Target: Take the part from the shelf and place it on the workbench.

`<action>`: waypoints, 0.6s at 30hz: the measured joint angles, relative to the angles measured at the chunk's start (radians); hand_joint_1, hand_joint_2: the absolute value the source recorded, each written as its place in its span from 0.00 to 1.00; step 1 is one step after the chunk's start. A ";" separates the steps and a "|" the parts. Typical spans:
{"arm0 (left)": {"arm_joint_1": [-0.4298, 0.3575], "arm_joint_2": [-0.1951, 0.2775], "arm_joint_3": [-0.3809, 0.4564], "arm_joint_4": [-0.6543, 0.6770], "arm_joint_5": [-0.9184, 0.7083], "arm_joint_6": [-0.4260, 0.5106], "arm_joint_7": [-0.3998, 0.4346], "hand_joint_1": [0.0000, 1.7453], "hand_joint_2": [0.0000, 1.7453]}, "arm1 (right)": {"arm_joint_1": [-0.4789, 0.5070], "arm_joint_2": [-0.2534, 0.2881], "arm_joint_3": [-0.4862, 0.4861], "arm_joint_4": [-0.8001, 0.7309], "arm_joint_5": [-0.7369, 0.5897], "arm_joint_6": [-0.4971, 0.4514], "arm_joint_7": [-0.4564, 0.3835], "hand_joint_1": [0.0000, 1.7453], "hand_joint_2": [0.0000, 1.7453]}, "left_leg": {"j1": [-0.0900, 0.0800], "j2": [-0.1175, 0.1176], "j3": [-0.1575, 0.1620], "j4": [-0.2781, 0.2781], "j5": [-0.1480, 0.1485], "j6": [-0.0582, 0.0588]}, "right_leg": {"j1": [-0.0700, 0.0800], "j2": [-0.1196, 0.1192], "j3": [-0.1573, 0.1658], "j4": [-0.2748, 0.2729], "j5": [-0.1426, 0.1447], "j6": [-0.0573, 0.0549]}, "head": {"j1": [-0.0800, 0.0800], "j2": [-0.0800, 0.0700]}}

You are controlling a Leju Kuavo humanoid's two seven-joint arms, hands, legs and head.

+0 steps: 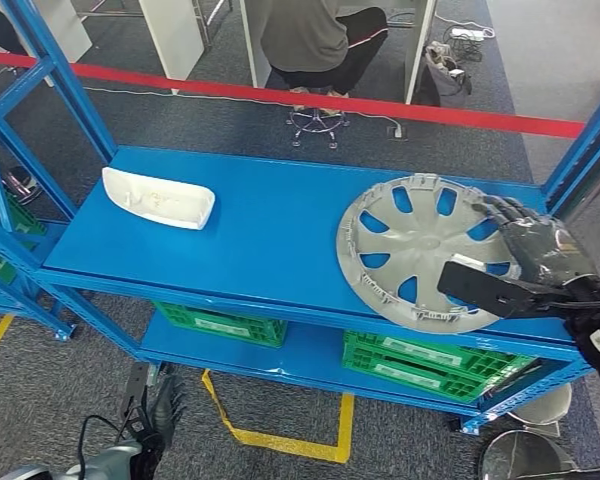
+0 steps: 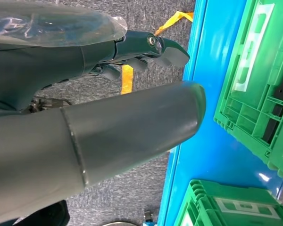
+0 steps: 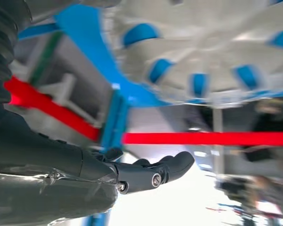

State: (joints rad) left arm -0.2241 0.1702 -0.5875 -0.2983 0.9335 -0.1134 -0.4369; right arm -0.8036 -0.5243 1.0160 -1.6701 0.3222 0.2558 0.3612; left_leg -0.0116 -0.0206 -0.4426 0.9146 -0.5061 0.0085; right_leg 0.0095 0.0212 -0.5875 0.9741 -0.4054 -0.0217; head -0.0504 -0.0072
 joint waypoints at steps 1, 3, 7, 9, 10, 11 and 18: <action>0.000 0.000 0.000 0.000 0.000 0.000 0.001 0.00 0.00 | -0.001 0.010 0.007 0.008 0.003 -0.006 -0.013 0.00 1.00 | 0.000 0.000 0.000 0.000 0.000 0.000 | 0.000 0.000 0.000 0.000 0.000 0.000 | 0.000 0.000; 0.000 -0.001 0.000 0.000 0.000 0.000 0.001 0.00 0.00 | -0.003 0.026 0.020 0.022 0.006 -0.014 -0.022 0.00 1.00 | 0.000 -0.001 0.000 0.000 0.000 0.001 | 0.000 -0.001 0.000 0.000 0.000 0.000 | 0.000 0.000; -0.001 -0.001 0.000 0.000 -0.001 0.001 0.004 0.00 0.00 | -0.010 0.046 0.040 0.044 -0.001 -0.020 -0.036 0.00 1.00 | 0.000 -0.001 -0.001 0.000 0.000 0.001 | 0.000 -0.002 0.000 0.000 0.000 0.000 | 0.000 0.000; -0.001 -0.001 0.000 0.000 -0.004 0.001 0.010 0.00 0.00 | -0.013 0.061 0.047 0.062 -0.011 -0.025 -0.059 0.00 1.00 | 0.000 -0.001 -0.001 0.000 0.000 0.001 | 0.000 -0.001 0.000 0.000 0.000 0.000 | 0.000 0.000; -0.002 -0.001 0.000 0.000 -0.007 0.002 0.013 0.00 0.00 | -0.013 0.071 0.050 0.074 -0.014 -0.029 -0.073 0.00 1.00 | 0.000 -0.001 -0.001 0.000 0.000 0.001 | 0.000 -0.001 0.000 0.000 0.000 0.000 | 0.000 0.000; -0.003 -0.002 0.000 0.000 -0.010 0.002 0.016 0.00 0.00 | -0.012 0.082 0.053 0.089 -0.015 -0.034 -0.087 0.00 1.00 | 0.000 -0.001 -0.001 0.000 0.000 0.001 | 0.000 -0.001 0.000 0.000 0.000 0.000 | 0.000 0.000; -0.017 -0.009 0.000 0.000 -0.024 0.003 0.034 0.00 0.00 | -0.007 0.164 0.077 0.228 -0.031 -0.061 -0.153 0.00 1.00 | 0.000 -0.001 -0.001 0.000 0.001 0.001 | 0.000 -0.002 0.000 0.000 0.000 0.000 | 0.000 0.000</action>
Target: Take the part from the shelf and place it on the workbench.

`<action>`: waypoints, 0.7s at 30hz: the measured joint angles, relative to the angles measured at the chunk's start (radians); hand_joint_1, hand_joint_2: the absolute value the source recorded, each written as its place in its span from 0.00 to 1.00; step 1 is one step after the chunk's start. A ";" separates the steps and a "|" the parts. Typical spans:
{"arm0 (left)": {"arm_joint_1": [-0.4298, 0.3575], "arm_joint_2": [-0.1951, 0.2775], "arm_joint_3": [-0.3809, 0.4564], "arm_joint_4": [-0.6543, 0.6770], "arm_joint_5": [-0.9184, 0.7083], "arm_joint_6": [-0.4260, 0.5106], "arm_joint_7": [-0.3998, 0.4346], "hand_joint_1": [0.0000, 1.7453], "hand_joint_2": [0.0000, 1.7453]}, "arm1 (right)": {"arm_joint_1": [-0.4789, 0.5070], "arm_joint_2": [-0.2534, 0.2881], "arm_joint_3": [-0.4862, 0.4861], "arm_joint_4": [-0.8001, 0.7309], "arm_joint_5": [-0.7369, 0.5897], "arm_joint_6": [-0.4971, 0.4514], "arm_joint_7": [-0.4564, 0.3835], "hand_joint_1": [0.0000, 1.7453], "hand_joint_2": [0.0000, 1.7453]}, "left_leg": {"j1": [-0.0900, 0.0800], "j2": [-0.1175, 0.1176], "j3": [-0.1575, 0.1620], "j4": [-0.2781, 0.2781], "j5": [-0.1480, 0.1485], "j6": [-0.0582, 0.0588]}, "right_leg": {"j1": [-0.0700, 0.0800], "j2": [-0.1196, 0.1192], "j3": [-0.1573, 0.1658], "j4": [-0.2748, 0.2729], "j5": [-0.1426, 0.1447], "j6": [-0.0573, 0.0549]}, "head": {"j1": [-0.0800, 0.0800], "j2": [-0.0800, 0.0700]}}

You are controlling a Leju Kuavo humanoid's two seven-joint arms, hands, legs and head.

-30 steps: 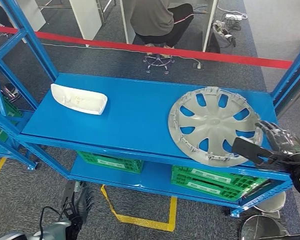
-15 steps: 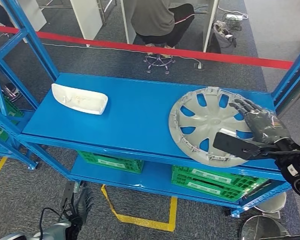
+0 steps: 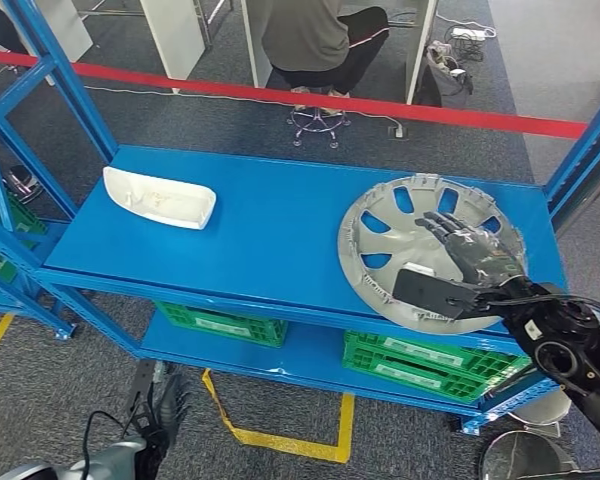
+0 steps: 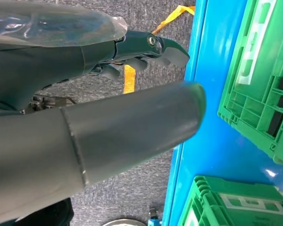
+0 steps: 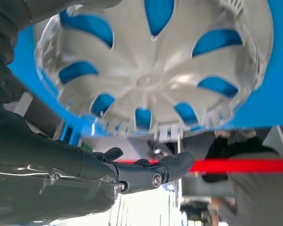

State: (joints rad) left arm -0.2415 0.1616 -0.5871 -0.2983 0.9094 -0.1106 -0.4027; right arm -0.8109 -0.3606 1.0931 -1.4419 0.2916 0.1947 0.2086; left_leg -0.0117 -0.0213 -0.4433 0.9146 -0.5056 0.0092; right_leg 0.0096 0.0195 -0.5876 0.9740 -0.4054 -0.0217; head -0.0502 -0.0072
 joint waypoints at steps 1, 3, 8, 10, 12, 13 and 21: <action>-0.002 -0.001 0.000 0.000 0.000 0.000 0.000 0.00 0.00 | 0.002 0.008 0.004 0.021 -0.003 -0.002 -0.005 0.00 1.00 | 0.000 0.000 0.000 0.000 0.000 0.000 | 0.000 0.000 0.000 0.000 0.000 0.000 | 0.000 0.000; -0.005 -0.002 0.000 0.000 -0.001 0.000 0.001 0.00 0.00 | 0.006 0.023 0.012 0.064 -0.009 -0.006 -0.011 0.00 1.00 | 0.000 0.000 0.000 0.000 0.000 0.000 | 0.000 0.000 0.000 0.000 0.000 0.000 | 0.000 0.000; -0.007 -0.004 0.000 0.000 0.001 0.000 0.001 0.00 0.00 | 0.013 0.046 0.027 0.159 -0.027 -0.007 -0.021 0.00 1.00 | 0.000 0.000 0.000 0.000 0.000 0.000 | 0.000 0.000 0.000 0.000 0.000 0.000 | 0.000 0.000; -0.007 -0.004 0.000 0.000 0.001 0.000 0.001 0.00 0.00 | 0.013 0.053 0.031 0.192 -0.033 -0.008 -0.026 0.00 1.00 | 0.000 0.000 0.000 0.000 0.000 0.000 | 0.000 0.000 -0.001 0.000 0.000 0.000 | 0.000 0.000; -0.007 -0.004 0.000 0.000 0.002 0.000 0.002 0.00 0.00 | 0.013 0.060 0.033 0.222 -0.038 -0.010 -0.032 0.00 1.00 | 0.000 0.000 0.000 0.000 0.000 0.000 | 0.000 0.000 0.000 0.000 0.000 0.000 | 0.000 0.000; -0.007 -0.004 0.000 0.000 0.002 0.000 0.002 0.00 0.00 | 0.013 0.063 0.034 0.237 -0.039 -0.011 -0.034 0.00 1.00 | 0.000 0.000 0.000 0.000 0.000 0.000 | 0.000 0.000 0.000 0.000 0.000 0.000 | 0.000 0.000; -0.008 -0.004 0.000 0.000 0.005 0.000 0.008 0.00 0.00 | 0.015 0.078 0.041 0.329 -0.095 0.007 -0.032 0.00 1.00 | 0.000 0.000 0.001 0.000 0.000 0.000 | 0.000 0.000 -0.001 0.000 0.000 0.000 | 0.000 0.000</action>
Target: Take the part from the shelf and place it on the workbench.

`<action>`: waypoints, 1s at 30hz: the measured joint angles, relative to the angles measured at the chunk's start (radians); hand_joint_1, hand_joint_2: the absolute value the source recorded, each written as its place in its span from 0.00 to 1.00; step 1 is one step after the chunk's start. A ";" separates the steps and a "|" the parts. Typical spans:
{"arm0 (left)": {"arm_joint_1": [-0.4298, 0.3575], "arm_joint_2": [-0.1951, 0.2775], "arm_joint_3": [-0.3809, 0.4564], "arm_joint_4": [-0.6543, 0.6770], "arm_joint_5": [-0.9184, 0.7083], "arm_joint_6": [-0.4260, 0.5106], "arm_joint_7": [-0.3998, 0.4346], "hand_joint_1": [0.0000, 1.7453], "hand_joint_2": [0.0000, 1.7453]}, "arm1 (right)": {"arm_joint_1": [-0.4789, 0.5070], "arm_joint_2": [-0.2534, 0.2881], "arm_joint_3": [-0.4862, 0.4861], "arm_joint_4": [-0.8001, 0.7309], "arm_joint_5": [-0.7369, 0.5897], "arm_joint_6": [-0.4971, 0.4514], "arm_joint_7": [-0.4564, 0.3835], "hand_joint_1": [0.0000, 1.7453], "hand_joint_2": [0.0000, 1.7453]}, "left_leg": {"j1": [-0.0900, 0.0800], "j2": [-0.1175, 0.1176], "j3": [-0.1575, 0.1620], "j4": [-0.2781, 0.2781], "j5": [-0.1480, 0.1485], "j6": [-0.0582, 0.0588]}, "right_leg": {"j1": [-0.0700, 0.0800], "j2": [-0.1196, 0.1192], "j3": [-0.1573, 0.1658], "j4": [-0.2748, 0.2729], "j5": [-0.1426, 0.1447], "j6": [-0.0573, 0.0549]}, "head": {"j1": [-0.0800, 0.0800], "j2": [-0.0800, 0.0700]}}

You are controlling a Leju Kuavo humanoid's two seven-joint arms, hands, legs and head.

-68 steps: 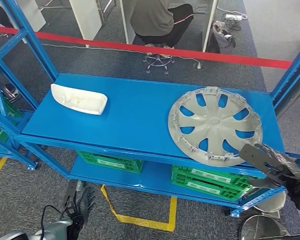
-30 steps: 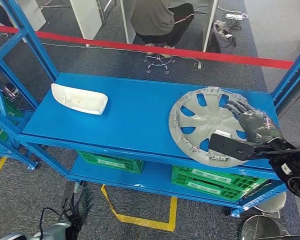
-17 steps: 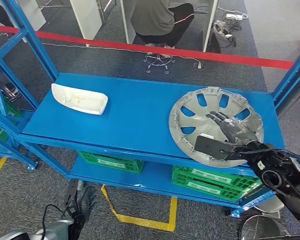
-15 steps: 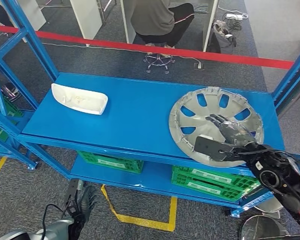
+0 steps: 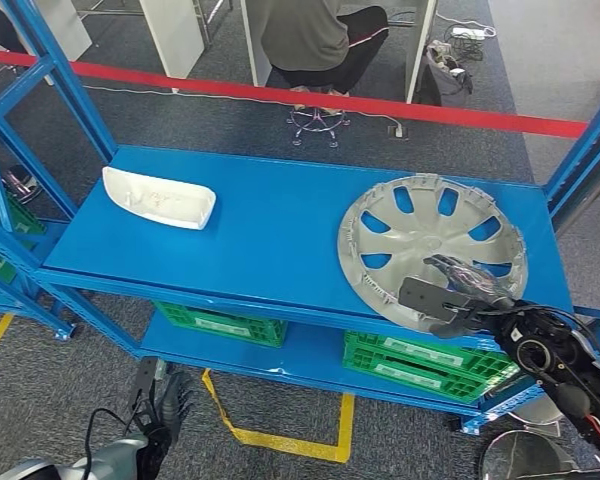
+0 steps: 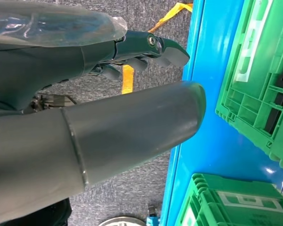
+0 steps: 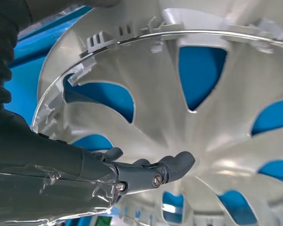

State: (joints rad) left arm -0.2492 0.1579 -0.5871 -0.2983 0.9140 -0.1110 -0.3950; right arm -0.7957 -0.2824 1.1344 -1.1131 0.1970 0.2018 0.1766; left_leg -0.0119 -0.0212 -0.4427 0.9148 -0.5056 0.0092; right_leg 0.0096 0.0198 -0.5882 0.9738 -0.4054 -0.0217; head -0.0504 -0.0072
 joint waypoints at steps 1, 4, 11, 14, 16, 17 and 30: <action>0.000 0.000 0.000 0.000 0.000 0.000 0.001 0.00 0.00 | 0.000 0.001 0.001 0.008 -0.001 0.000 0.001 0.00 1.00 | 0.000 0.000 0.000 0.000 0.000 0.000 | 0.000 0.000 0.000 0.000 0.000 0.000 | 0.000 0.000; 0.000 0.000 0.000 0.000 0.000 -0.001 0.001 0.00 0.00 | 0.000 0.004 0.005 0.027 -0.002 0.001 0.006 0.00 1.00 | 0.000 0.000 0.000 0.000 0.000 0.000 | 0.000 0.000 0.000 0.000 0.000 0.000 | 0.000 0.000; -0.001 0.000 0.000 0.000 0.001 -0.001 0.005 0.00 0.00 | 0.005 0.005 0.013 0.061 -0.005 0.000 0.002 0.00 1.00 | 0.000 0.000 0.000 0.000 0.000 0.000 | 0.000 0.000 0.000 0.000 0.000 0.000 | 0.000 0.000; -0.001 0.000 0.000 0.000 0.003 -0.001 0.005 0.00 0.00 | 0.006 0.010 0.016 0.077 -0.006 -0.002 -0.012 0.00 1.00 | 0.000 0.000 0.000 0.000 0.000 0.000 | 0.000 0.000 0.000 0.000 0.000 0.000 | 0.000 0.000; -0.001 0.000 0.000 0.000 0.003 -0.001 0.005 0.00 0.00 | 0.006 0.016 0.018 0.087 -0.006 -0.002 -0.018 0.00 1.00 | 0.000 0.000 0.000 0.000 0.000 0.000 | 0.000 0.000 0.000 0.000 0.000 0.000 | 0.000 0.000; -0.001 0.000 0.000 0.000 0.004 -0.001 0.005 0.00 0.00 | 0.006 0.018 0.019 0.092 -0.007 -0.003 -0.021 0.00 1.00 | 0.000 0.000 0.000 0.000 0.000 0.000 | 0.000 0.000 0.000 0.000 0.000 0.000 | 0.000 0.000; -0.002 -0.001 0.000 0.000 0.005 0.000 0.005 0.00 0.00 | 0.006 0.063 0.035 0.129 0.015 -0.015 -0.059 0.00 1.00 | 0.000 0.000 0.000 0.000 0.000 0.000 | 0.000 0.001 0.000 0.000 0.000 0.000 | 0.000 0.000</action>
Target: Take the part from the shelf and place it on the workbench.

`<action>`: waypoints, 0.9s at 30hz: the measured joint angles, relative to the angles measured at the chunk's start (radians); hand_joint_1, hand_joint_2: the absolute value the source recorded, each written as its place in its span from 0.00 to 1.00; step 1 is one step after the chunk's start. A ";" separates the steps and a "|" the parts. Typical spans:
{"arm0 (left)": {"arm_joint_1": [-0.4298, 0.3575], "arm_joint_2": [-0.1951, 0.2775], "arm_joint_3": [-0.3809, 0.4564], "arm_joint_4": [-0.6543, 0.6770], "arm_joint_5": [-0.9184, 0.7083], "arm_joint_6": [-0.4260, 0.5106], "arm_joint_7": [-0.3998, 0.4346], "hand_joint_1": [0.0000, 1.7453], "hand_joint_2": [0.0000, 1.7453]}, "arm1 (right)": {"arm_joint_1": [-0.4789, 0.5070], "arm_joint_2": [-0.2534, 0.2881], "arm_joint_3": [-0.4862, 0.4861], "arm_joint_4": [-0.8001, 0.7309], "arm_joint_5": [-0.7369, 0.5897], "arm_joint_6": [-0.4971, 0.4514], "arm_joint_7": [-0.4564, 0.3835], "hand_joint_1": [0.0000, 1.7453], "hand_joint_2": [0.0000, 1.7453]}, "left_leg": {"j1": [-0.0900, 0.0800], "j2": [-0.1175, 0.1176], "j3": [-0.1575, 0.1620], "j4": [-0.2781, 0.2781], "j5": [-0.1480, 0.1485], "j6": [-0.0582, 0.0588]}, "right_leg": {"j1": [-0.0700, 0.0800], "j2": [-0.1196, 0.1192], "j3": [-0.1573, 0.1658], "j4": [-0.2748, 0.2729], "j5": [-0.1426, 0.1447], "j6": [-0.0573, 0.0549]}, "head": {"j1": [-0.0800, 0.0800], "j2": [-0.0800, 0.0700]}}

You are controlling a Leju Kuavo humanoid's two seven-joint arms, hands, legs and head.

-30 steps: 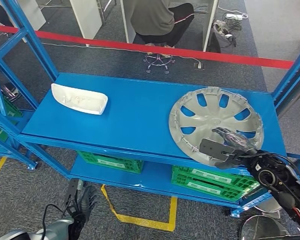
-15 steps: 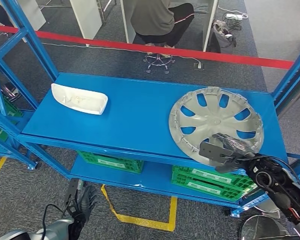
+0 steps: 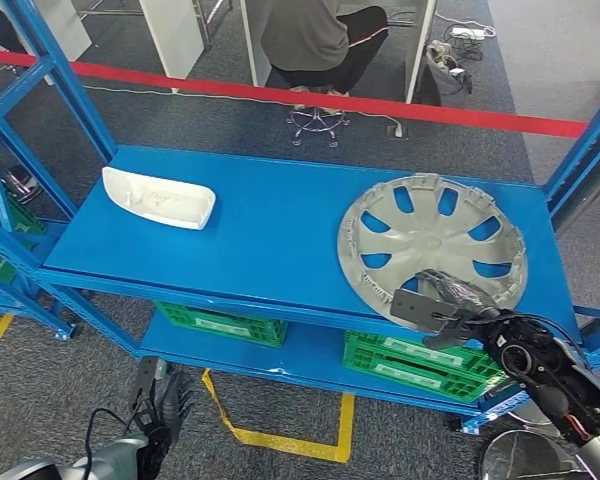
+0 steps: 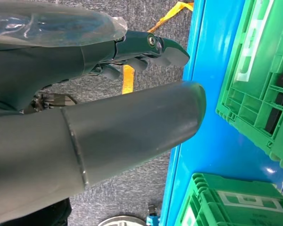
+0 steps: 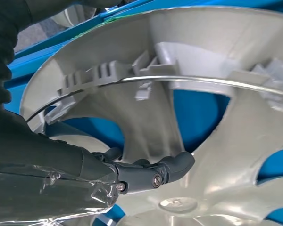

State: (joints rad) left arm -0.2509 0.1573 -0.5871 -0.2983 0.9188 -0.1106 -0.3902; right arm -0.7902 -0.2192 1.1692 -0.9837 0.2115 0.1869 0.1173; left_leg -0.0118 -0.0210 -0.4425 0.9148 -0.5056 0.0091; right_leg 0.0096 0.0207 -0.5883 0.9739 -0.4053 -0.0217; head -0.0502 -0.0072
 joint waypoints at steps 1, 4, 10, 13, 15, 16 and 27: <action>0.000 0.000 0.000 0.000 0.000 0.000 0.000 0.00 0.00 | 0.000 0.005 0.002 0.003 0.007 -0.002 -0.004 0.00 1.00 | 0.000 0.000 0.000 0.000 0.000 0.000 | 0.000 0.000 0.000 0.000 0.000 0.000 | 0.000 0.000; -0.003 -0.002 0.000 0.000 0.002 0.000 0.000 0.00 0.00 | 0.000 0.020 0.010 0.015 0.029 -0.008 -0.017 0.00 1.00 | 0.000 0.000 0.000 0.000 0.000 0.000 | 0.000 0.001 0.000 0.000 0.000 0.000 | 0.000 0.000; -0.012 -0.007 0.000 0.000 -0.002 0.000 0.004 0.00 0.00 | 0.000 0.060 0.028 0.049 0.087 -0.032 -0.045 0.00 1.00 | 0.000 0.000 0.000 0.000 0.000 0.000 | 0.000 0.001 0.000 0.000 0.000 0.000 | 0.000 0.000; -0.015 -0.010 0.000 0.000 -0.003 0.000 0.006 0.00 0.00 | -0.001 0.078 0.035 0.064 0.103 -0.044 -0.056 0.00 1.00 | 0.000 0.000 0.001 0.000 0.000 0.000 | 0.000 0.001 0.000 0.000 0.000 0.000 | 0.000 0.000; -0.017 -0.011 0.000 0.000 -0.004 0.000 0.006 0.00 0.00 | -0.002 0.090 0.039 0.074 0.115 -0.051 -0.062 0.00 1.00 | 0.000 0.001 0.001 0.000 0.000 0.000 | 0.000 0.001 0.000 0.000 0.000 0.000 | 0.000 0.000; -0.018 -0.012 0.000 0.000 -0.004 0.000 0.006 0.00 0.00 | -0.002 0.096 0.040 0.080 0.120 -0.054 -0.066 0.00 1.00 | 0.000 0.001 0.000 0.000 0.000 0.000 | 0.000 0.002 0.000 0.000 0.000 0.000 | 0.000 0.000; -0.030 -0.019 -0.003 0.000 -0.007 0.000 0.015 0.00 0.00 | -0.010 0.170 0.051 0.152 0.146 -0.071 -0.095 0.00 1.00 | 0.000 0.003 0.001 0.000 0.000 0.000 | 0.000 0.004 0.001 0.000 0.001 0.000 | 0.000 0.000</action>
State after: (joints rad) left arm -0.2808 0.1382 -0.5899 -0.2983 0.9115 -0.1110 -0.3753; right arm -0.7997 -0.0493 1.2206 -0.8314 0.3578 0.1157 0.0220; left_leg -0.0117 -0.0177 -0.4413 0.9146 -0.5056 0.0089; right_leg 0.0101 0.0244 -0.5872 0.9739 -0.4048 -0.0221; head -0.0501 -0.0072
